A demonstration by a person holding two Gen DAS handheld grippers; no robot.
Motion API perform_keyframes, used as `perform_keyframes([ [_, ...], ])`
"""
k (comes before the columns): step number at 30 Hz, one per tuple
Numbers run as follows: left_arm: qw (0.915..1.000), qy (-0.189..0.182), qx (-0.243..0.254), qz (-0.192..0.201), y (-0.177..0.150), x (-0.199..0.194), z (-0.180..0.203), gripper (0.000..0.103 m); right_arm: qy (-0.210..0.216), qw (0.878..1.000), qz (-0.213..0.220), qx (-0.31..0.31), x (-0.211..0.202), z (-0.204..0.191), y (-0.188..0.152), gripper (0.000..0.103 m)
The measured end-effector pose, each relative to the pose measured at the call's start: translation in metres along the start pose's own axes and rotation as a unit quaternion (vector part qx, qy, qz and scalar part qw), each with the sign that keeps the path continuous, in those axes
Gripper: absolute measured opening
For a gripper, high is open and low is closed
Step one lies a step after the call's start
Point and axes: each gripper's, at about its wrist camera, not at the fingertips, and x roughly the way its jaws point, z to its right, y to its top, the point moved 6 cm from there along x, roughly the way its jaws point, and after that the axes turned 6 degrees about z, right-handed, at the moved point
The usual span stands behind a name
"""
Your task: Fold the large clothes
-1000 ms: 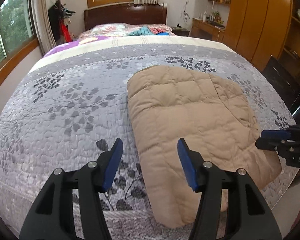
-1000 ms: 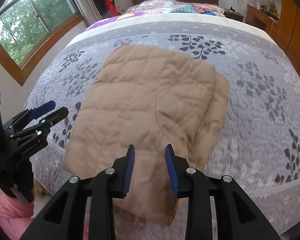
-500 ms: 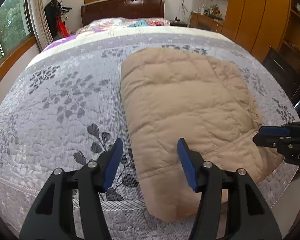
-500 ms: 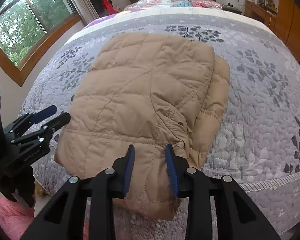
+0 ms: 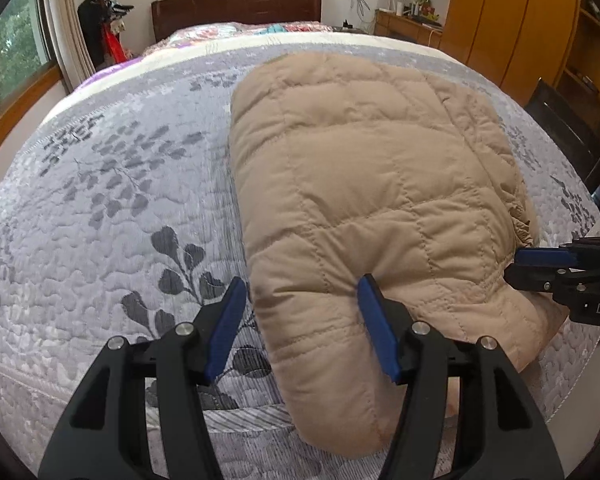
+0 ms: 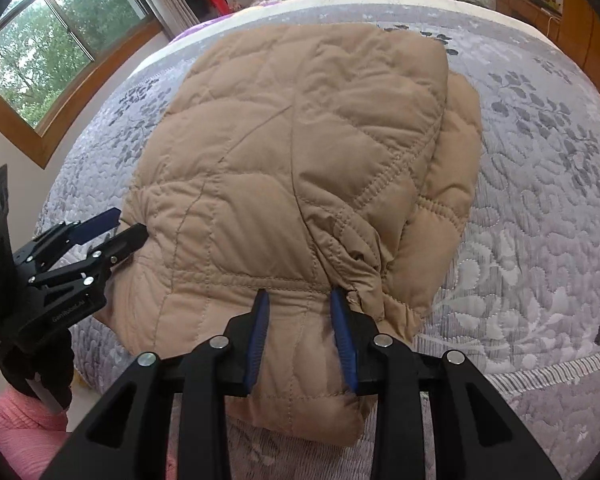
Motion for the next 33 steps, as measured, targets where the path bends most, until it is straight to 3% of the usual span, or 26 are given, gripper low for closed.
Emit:
perform_keyframes([
  [8,0.9996,-0.024,-0.012,-0.003,0.001,0.0,-0.003,0.059,-0.001,1.0,0.012,-0.004,-0.006,-0.003,0.0,0.033],
  [11,0.9985,-0.048,-0.027,-0.004,0.006,-0.009,-0.011,0.059,0.012,0.999,0.031,-0.007,-0.023,-0.007,-0.001,0.039],
  [14,0.9977,-0.056,-0.037,0.012,0.014,-0.023,-0.025,0.06,0.043,0.996,0.072,0.005,-0.056,-0.002,0.004,0.052],
  [17,0.9957,-0.072,-0.052,0.026,0.023,-0.03,-0.045,0.072,0.052,0.994,0.095,0.026,-0.074,0.013,0.011,0.091],
  [18,0.9946,-0.081,-0.059,0.026,0.025,-0.03,-0.049,0.074,0.047,0.993,0.104,0.034,-0.077,0.023,0.015,0.094],
  [20,0.9897,-0.113,-0.085,0.017,0.03,-0.023,-0.063,0.077,0.047,0.992,0.106,0.053,-0.075,0.04,0.019,0.095],
  [25,0.9742,-0.175,-0.14,-0.025,0.028,0.01,-0.079,0.079,0.146,0.98,0.065,0.123,-0.042,0.065,0.022,0.096],
  [29,0.9577,-0.221,-0.175,-0.058,0.022,0.037,-0.082,0.079,0.188,0.969,0.045,0.157,-0.016,0.081,0.02,0.097],
  [33,0.9438,-0.261,-0.193,-0.064,0.023,0.054,-0.08,0.084,0.213,0.961,0.03,0.174,0.005,0.084,0.02,0.097],
])
